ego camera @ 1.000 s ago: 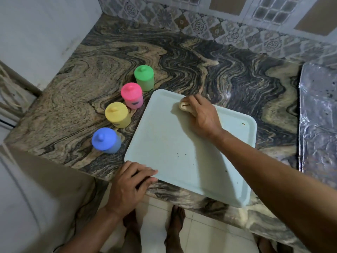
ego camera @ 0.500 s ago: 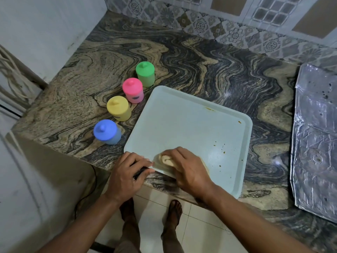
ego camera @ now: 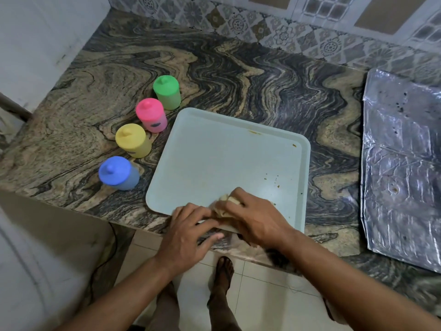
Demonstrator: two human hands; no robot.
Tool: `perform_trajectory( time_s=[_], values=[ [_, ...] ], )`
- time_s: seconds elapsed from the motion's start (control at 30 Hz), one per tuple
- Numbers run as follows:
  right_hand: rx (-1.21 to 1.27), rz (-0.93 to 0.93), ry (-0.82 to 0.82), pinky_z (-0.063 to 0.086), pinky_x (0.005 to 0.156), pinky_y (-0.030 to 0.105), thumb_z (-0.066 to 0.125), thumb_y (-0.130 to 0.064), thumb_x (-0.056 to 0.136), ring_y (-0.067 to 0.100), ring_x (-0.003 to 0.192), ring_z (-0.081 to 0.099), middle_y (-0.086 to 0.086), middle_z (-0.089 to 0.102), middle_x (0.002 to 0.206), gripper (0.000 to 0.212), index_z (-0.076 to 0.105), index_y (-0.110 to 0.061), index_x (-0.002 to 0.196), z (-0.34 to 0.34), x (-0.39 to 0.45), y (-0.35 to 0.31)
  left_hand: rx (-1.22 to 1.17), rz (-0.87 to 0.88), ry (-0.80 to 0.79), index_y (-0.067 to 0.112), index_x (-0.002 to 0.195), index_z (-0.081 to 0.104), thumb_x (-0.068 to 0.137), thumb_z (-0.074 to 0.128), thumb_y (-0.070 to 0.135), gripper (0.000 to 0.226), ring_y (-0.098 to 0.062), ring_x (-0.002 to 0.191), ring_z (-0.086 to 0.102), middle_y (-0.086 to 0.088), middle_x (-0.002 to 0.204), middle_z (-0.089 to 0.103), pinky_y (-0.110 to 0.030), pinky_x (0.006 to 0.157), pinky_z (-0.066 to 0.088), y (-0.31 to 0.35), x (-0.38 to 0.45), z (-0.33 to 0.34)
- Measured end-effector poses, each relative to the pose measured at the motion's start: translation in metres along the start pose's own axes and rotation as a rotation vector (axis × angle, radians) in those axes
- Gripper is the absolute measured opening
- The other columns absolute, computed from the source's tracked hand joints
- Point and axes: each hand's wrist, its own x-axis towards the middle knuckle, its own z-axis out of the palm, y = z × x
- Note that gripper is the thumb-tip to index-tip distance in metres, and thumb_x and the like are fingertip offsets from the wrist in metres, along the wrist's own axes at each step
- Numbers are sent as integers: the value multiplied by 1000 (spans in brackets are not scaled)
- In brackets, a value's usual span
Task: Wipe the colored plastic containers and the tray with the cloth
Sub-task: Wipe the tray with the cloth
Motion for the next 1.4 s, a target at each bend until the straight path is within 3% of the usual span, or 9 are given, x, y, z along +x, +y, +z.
perform_trajectory(
  time_s=[0.2,0.43,0.73,0.83,1.0,1.17,1.23,1.3,1.4],
  values=[
    [-185,34,104,53,54,39,67,-26,98,33,80,60,10,55,112,35,62,-24,133,-35,35,74,-37,-9,49,36,116,77,96,73,40,21,-15,92,56,15,97,63,-39,80,41,-1,2,6],
    [-319,126,173,50,58,40,58,-24,98,37,90,62,13,55,112,33,63,-19,130,-79,92,136,-43,-65,18,40,113,76,101,61,53,24,-10,90,51,18,94,61,-35,75,39,3,4,6],
    [-309,-47,117,46,68,36,55,-15,87,32,94,57,13,58,110,42,65,-17,128,-72,124,101,-36,-78,11,43,115,75,102,57,57,27,-9,87,52,20,91,59,-31,76,40,4,6,5],
    [-288,38,171,51,71,40,60,-13,87,33,91,57,11,59,108,35,67,-17,122,-74,102,124,-33,-88,33,41,112,76,101,58,55,26,-10,86,53,19,90,60,-32,75,40,7,6,6],
    [-427,164,152,53,70,49,46,-23,87,33,85,53,12,61,102,39,68,-13,117,-104,19,177,-29,-84,38,40,112,77,98,63,51,23,-13,84,55,18,90,61,-37,71,44,7,6,7],
    [-424,204,194,43,74,41,61,-12,83,28,94,46,11,56,108,45,64,-14,128,-109,24,167,-15,-70,52,39,113,78,100,58,55,28,-15,84,58,18,92,63,-39,71,47,7,7,8],
    [-418,239,186,45,75,44,53,-13,81,31,95,49,11,56,111,52,62,-15,132,-102,23,166,9,-62,55,38,113,78,99,59,53,27,-17,84,58,16,92,63,-41,70,47,8,7,8],
    [-361,291,213,45,75,46,49,-11,83,32,91,51,11,57,109,47,63,-12,129,-91,17,164,34,-57,63,37,112,79,97,62,50,25,-19,83,58,14,91,63,-42,68,46,8,7,9],
    [-272,325,263,47,72,45,65,2,82,32,88,53,11,59,106,42,65,-11,122,-81,9,154,58,-54,81,34,110,80,96,65,47,25,-20,81,58,13,88,63,-41,67,45,11,7,9]
  ],
)
